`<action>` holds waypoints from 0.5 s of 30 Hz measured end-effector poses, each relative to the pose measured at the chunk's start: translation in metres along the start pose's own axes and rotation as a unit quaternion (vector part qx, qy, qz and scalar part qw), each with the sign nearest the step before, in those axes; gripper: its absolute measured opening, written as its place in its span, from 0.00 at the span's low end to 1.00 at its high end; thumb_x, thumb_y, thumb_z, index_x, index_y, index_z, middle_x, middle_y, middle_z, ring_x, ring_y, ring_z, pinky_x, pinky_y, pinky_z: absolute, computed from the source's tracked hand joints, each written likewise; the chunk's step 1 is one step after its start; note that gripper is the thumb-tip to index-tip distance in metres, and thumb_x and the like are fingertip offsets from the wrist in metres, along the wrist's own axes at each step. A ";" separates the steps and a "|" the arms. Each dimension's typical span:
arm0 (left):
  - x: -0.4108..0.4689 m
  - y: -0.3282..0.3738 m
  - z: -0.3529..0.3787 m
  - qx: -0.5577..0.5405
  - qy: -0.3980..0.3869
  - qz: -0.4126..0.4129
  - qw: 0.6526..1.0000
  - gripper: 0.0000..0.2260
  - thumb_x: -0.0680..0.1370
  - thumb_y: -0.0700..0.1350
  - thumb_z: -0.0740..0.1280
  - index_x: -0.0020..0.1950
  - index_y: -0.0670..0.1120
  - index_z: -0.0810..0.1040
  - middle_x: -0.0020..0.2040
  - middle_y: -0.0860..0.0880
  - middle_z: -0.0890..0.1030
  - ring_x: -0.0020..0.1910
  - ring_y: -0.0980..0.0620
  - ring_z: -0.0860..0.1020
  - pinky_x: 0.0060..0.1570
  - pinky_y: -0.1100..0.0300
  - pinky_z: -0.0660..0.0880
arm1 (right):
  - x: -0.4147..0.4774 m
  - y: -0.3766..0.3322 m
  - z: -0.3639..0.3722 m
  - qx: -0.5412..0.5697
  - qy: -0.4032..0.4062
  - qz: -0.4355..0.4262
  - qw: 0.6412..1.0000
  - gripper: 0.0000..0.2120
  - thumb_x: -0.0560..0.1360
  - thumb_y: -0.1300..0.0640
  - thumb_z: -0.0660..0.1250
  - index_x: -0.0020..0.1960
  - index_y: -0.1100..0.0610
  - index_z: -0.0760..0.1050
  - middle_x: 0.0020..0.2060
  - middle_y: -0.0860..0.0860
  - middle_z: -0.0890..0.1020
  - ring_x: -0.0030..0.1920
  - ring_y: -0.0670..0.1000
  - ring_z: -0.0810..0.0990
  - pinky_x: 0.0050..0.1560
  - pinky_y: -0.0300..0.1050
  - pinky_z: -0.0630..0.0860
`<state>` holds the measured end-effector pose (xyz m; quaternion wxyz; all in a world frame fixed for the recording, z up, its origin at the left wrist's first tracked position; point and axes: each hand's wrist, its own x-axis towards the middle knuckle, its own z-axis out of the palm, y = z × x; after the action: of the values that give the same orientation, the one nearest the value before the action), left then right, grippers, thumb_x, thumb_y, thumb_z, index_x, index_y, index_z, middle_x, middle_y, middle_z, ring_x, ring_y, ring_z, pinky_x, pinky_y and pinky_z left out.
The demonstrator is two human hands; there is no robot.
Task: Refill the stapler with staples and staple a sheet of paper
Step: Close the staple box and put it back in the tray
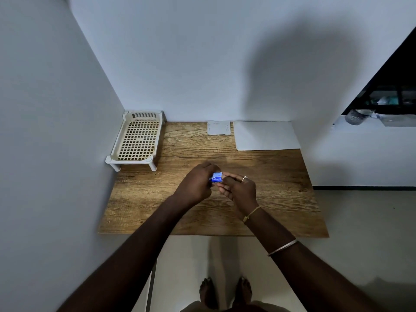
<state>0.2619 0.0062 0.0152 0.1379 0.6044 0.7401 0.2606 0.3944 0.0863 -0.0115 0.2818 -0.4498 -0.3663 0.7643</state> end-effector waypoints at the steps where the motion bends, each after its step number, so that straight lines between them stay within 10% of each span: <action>1: 0.000 0.000 0.000 0.001 0.003 -0.001 1.000 0.20 0.68 0.30 0.72 0.58 0.45 0.80 0.54 0.48 0.80 0.50 0.49 0.78 0.43 0.56 0.76 | 0.000 0.000 0.000 -0.004 0.002 -0.002 1.000 0.07 0.77 0.67 0.70 0.54 0.66 0.82 0.48 0.67 0.85 0.43 0.57 0.87 0.41 0.42 0.84; 15: 0.003 -0.002 0.008 -0.022 0.006 -0.038 0.999 0.20 0.67 0.30 0.74 0.56 0.46 0.81 0.52 0.51 0.80 0.47 0.54 0.77 0.39 0.66 0.71 | 0.002 0.020 -0.019 -0.266 -0.018 -0.161 0.950 0.13 0.77 0.64 0.70 0.62 0.59 0.82 0.58 0.55 0.84 0.57 0.54 0.84 0.58 0.58 0.82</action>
<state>0.2635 0.0106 0.0079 0.1559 0.5711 0.7576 0.2749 0.4081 0.0821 -0.0355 0.2646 -0.4299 -0.6287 0.5915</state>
